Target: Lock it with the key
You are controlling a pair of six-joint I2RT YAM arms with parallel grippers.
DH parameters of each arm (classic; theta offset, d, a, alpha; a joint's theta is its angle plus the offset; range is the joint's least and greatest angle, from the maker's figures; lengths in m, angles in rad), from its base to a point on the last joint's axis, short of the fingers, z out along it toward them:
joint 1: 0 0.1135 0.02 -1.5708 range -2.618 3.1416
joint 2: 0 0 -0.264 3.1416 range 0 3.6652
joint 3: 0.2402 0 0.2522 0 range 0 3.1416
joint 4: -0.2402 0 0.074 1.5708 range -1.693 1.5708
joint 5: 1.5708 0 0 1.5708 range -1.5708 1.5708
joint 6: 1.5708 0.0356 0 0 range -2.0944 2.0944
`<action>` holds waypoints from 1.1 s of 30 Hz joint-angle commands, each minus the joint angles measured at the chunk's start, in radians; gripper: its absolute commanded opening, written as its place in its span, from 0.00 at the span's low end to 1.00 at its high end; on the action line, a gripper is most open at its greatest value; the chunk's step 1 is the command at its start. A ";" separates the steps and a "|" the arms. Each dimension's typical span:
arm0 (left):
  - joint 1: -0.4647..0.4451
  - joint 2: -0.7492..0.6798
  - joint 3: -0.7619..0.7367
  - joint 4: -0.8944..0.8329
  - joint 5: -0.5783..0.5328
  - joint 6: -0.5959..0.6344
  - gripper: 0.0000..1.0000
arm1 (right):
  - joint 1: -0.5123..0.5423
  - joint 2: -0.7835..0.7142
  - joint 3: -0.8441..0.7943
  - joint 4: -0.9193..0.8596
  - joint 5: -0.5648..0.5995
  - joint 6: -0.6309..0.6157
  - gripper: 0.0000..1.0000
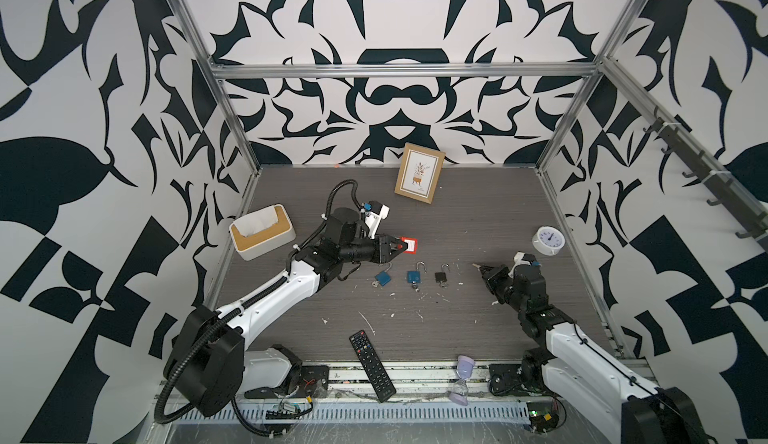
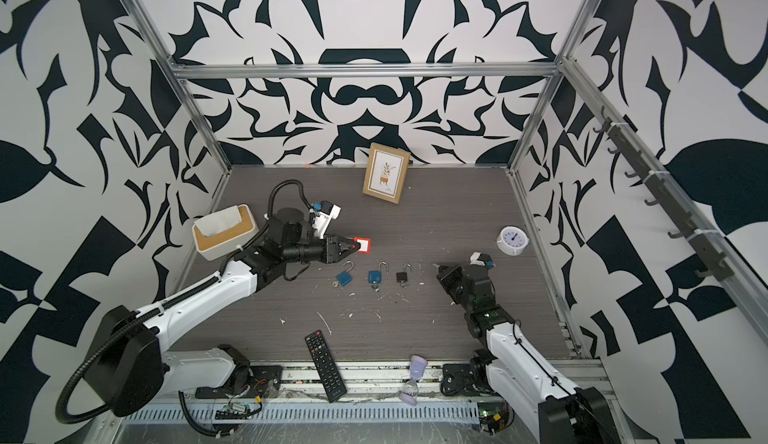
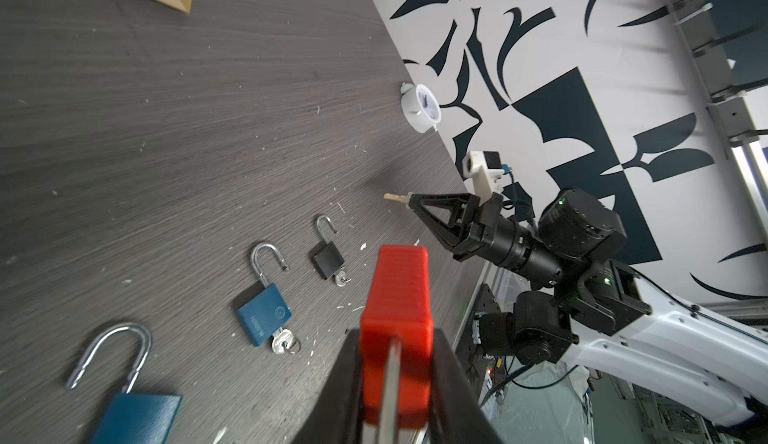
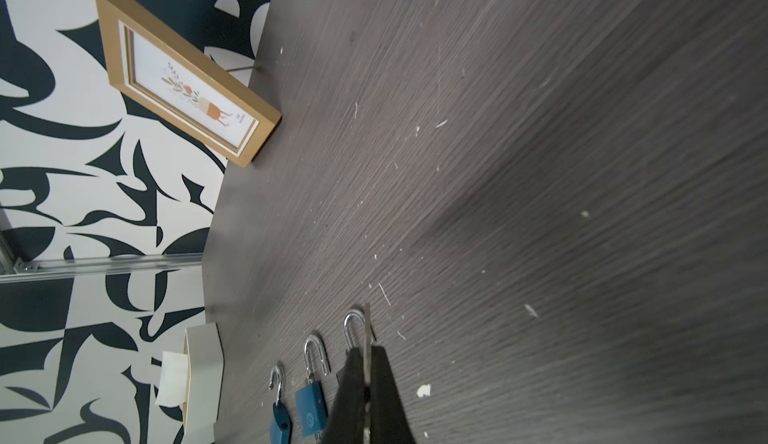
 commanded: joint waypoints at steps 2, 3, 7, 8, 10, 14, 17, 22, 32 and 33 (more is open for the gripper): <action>0.001 0.035 0.006 0.054 0.040 -0.001 0.00 | 0.004 0.004 0.000 0.098 0.102 0.012 0.00; 0.001 0.043 0.008 0.065 0.047 -0.006 0.00 | 0.004 0.004 -0.006 0.092 0.119 0.019 0.00; -0.004 0.078 0.022 0.099 0.072 -0.017 0.00 | 0.004 -0.005 -0.039 0.112 0.185 0.032 0.00; -0.005 0.086 0.027 0.101 0.074 -0.017 0.00 | 0.004 -0.004 -0.036 0.110 0.198 0.023 0.00; -0.011 0.104 0.037 0.107 0.084 -0.017 0.00 | 0.003 0.018 -0.037 0.143 0.209 0.010 0.00; -0.020 0.132 0.055 0.115 0.103 -0.027 0.00 | 0.002 0.118 -0.033 0.237 0.215 -0.003 0.00; -0.032 0.143 0.063 0.116 0.096 -0.028 0.00 | 0.002 0.202 -0.025 0.297 0.214 0.019 0.00; -0.062 0.162 0.090 0.055 0.039 -0.012 0.00 | 0.002 0.308 -0.024 0.383 0.233 0.034 0.00; -0.184 0.125 0.090 -0.005 -0.206 0.074 0.00 | 0.002 0.366 -0.056 0.388 0.284 0.078 0.03; -0.188 0.122 0.091 -0.005 -0.209 0.078 0.00 | 0.002 0.358 -0.055 0.374 0.284 0.076 0.04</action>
